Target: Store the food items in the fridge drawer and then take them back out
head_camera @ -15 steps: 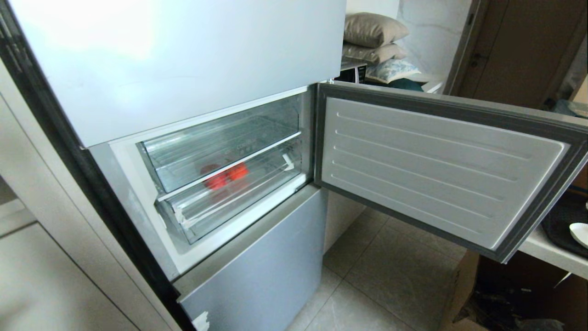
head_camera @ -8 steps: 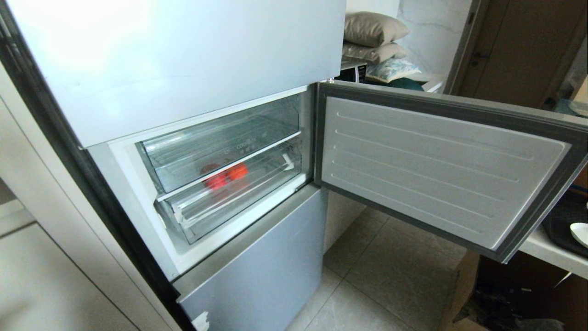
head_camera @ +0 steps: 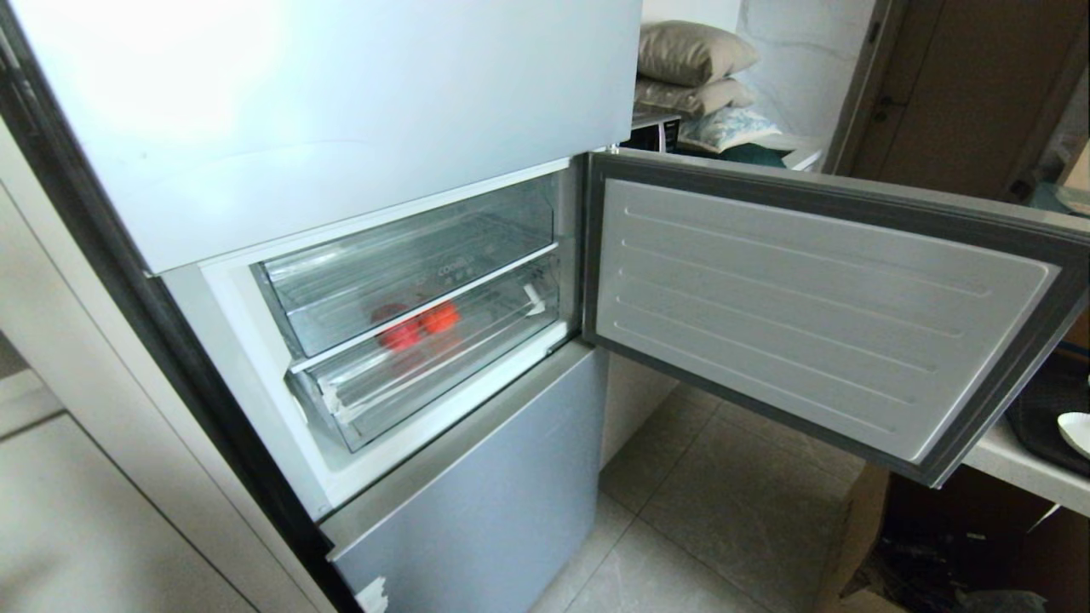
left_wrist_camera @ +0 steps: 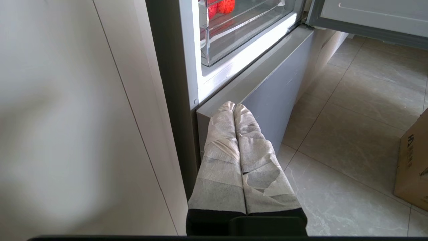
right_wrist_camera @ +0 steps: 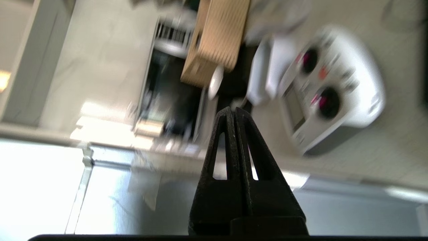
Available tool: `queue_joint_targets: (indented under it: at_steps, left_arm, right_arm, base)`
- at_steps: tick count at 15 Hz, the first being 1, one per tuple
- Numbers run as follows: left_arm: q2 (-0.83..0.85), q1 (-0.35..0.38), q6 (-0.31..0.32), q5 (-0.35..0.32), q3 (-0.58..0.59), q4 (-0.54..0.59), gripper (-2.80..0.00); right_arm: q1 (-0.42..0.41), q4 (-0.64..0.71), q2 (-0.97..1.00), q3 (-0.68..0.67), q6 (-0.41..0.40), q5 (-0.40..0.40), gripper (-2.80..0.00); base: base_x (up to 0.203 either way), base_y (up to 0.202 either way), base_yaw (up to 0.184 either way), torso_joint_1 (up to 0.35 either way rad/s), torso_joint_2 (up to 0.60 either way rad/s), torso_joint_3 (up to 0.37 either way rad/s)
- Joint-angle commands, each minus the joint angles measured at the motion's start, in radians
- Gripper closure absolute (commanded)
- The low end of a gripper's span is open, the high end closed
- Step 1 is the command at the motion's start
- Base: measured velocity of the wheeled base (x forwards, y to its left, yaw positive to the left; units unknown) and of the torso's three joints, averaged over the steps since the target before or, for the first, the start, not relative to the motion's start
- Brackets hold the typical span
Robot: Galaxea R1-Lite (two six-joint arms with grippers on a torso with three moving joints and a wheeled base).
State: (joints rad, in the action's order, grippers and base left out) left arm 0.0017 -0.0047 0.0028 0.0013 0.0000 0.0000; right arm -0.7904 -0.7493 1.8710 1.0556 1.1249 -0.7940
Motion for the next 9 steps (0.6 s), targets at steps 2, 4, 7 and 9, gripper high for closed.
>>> queue_joint_targets:
  at_steps: [2,4,7,9]
  left_arm:
    - [0.000,0.000,0.000,0.000,0.000,0.000,0.00]
    - [0.001,0.000,0.000,0.000,0.000,0.000,0.00]
    - [0.001,0.000,0.000,0.000,0.000,0.000,0.00]
    - [0.001,0.000,0.000,0.000,-0.001,0.000,0.00]
  right_arm:
    - [0.003,0.025,0.019,0.010,0.043,-0.123,0.00]
    - [0.003,0.052,-0.014,-0.012,0.044,-0.184,0.00]
    - [0.002,0.094,-0.134,-0.111,0.043,-0.224,0.00]
    - [0.002,0.096,-0.263,-0.221,0.039,-0.234,0.00]
  base:
    - [0.000,0.000,0.000,0.000,0.00,0.000]
    - [0.000,0.000,0.000,0.000,0.00,0.000]
    - [0.000,0.000,0.000,0.000,0.00,0.000]
    - [0.000,0.000,0.000,0.000,0.00,0.000]
